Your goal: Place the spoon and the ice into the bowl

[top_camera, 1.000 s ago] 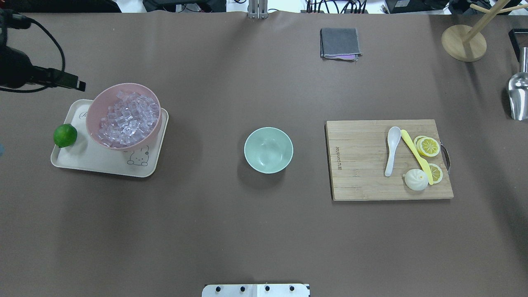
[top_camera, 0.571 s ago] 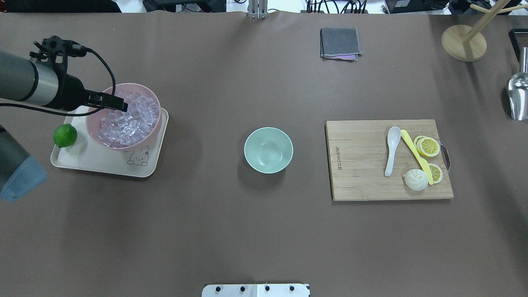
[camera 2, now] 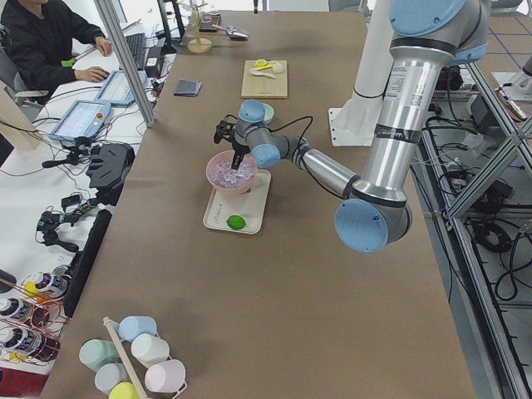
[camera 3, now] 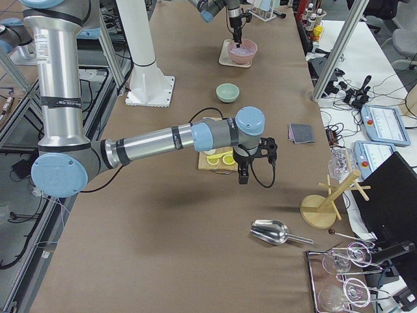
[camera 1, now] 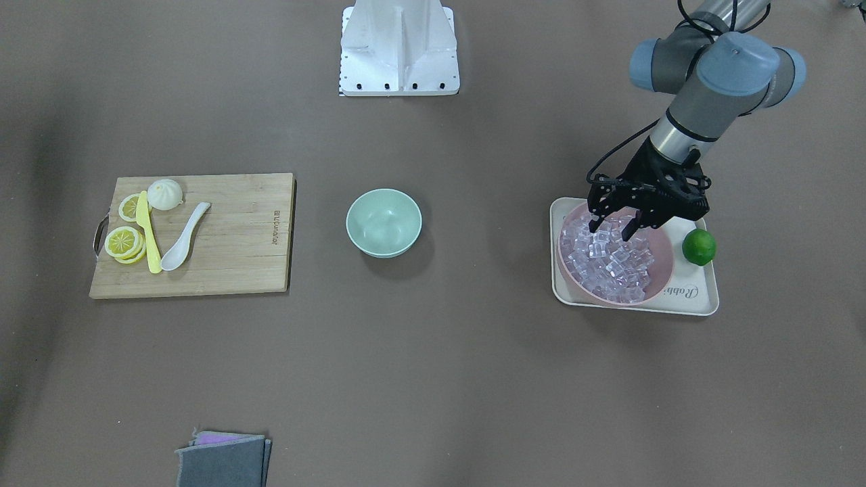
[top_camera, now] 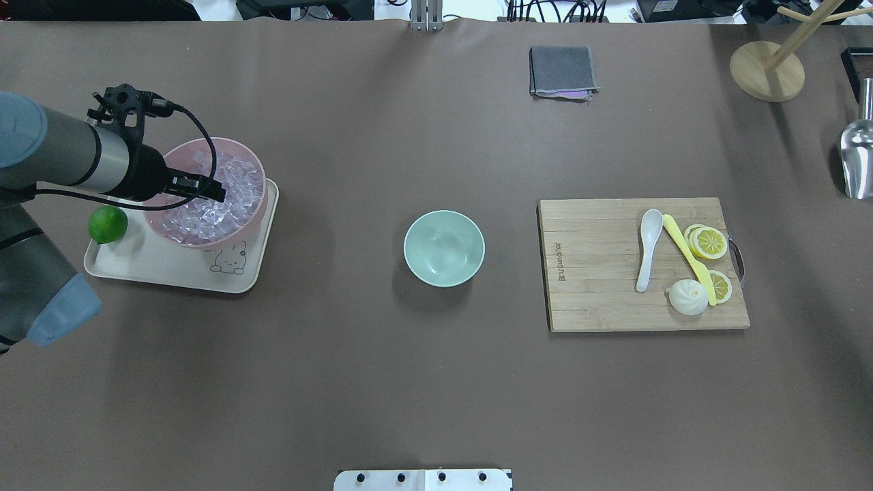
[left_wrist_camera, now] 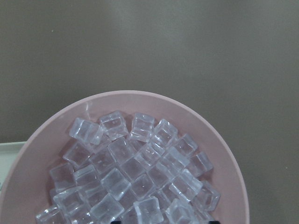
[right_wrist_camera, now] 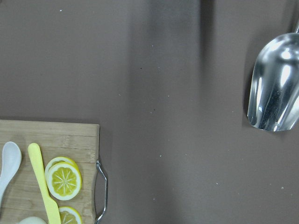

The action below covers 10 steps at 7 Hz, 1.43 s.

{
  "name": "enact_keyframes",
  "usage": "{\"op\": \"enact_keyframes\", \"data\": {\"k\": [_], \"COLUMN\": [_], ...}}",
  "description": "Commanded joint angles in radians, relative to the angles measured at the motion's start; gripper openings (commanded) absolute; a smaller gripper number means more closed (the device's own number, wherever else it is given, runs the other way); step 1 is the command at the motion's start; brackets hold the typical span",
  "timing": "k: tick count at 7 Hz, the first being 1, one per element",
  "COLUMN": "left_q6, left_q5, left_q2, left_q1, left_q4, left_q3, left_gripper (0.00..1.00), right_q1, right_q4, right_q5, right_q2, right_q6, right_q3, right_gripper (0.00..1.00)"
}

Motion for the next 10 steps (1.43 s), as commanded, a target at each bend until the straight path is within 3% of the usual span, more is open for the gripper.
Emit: {"op": "enact_keyframes", "data": {"k": [1, 9, 10], "left_q6": [0.002, 0.062, 0.063], "left_q5": [0.004, -0.005, -0.005], "left_q2": [-0.026, 0.003, 0.016], "left_q1": [0.019, 0.013, 0.015], "left_q4": [0.000, 0.000, -0.002], "left_q3": [0.038, 0.039, 0.038], "left_gripper": [0.59, 0.59, 0.46], "right_q1": [-0.015, -0.026, -0.026], "right_q4": [0.000, 0.000, 0.000], "right_q5": [0.001, 0.001, 0.001], "right_q2": [0.010, 0.010, 0.010], "right_q6": [0.028, 0.066, 0.066], "right_q3": [0.005, 0.025, 0.025], "right_gripper": [1.00, 1.00, 1.00]}}
